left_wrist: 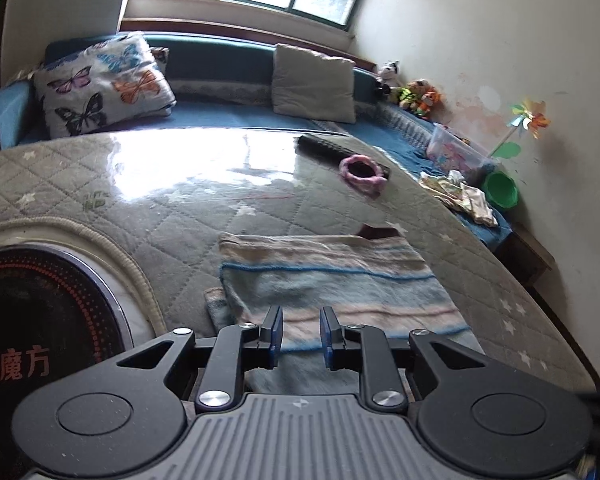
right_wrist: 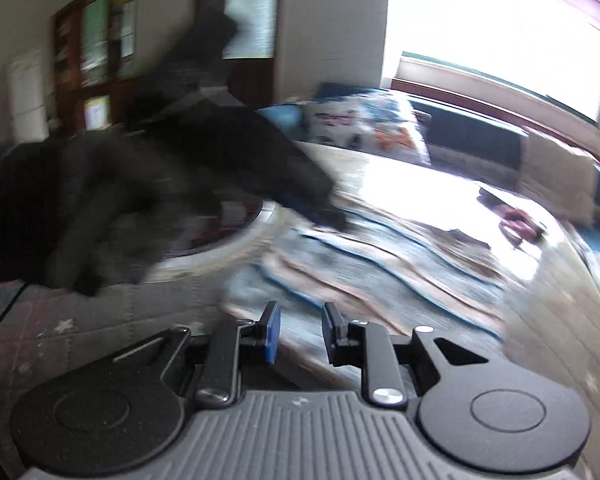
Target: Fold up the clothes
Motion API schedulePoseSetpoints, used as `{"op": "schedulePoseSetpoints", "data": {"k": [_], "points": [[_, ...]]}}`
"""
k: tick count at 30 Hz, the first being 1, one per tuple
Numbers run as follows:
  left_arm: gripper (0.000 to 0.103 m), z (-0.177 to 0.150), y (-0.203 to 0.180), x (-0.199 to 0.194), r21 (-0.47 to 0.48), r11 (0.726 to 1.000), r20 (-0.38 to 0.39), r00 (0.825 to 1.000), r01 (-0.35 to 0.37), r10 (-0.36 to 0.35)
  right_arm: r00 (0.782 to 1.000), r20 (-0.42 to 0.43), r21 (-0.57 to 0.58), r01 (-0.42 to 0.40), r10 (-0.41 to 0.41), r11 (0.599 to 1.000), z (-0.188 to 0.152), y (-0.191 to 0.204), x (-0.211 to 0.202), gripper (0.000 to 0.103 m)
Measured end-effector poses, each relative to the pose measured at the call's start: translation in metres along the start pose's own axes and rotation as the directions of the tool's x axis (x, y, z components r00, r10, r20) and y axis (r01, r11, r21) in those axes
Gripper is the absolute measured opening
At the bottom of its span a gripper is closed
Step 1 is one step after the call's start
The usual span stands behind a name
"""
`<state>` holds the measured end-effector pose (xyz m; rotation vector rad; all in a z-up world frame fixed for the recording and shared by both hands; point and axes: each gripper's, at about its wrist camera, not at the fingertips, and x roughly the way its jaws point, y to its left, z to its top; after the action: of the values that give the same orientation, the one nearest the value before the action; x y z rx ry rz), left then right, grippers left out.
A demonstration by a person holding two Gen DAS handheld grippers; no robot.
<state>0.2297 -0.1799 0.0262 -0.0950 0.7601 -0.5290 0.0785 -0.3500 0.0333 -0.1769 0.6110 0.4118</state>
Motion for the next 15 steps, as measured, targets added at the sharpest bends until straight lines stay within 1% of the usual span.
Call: {"op": "schedulePoseSetpoints", "data": {"k": [5, 8, 10, 15], "points": [[0.021, -0.021, -0.015, -0.015, 0.064, 0.998, -0.009, 1.000, 0.017, -0.016, 0.992, -0.029, 0.112, 0.127, -0.125, 0.986, -0.020, -0.036, -0.010, 0.022], [0.021, -0.034, -0.019, -0.018, 0.085, 0.996, -0.017, 1.000, 0.012, -0.011, 0.984, -0.057, 0.180, 0.176, -0.168, 0.968, -0.034, -0.057, -0.012, 0.022], [0.021, -0.041, -0.020, -0.020, 0.091, 0.996, -0.026, 1.000, 0.011, -0.009, 0.976, -0.091, 0.211, 0.211, -0.196, 0.954, -0.043, -0.068, -0.012, 0.021], [0.021, -0.052, -0.024, -0.028, 0.095, 0.995, -0.021, 1.000, 0.007, -0.005, 0.975, -0.078, 0.230, 0.220, -0.207, 0.948, -0.044, -0.076, -0.021, 0.021]]}}
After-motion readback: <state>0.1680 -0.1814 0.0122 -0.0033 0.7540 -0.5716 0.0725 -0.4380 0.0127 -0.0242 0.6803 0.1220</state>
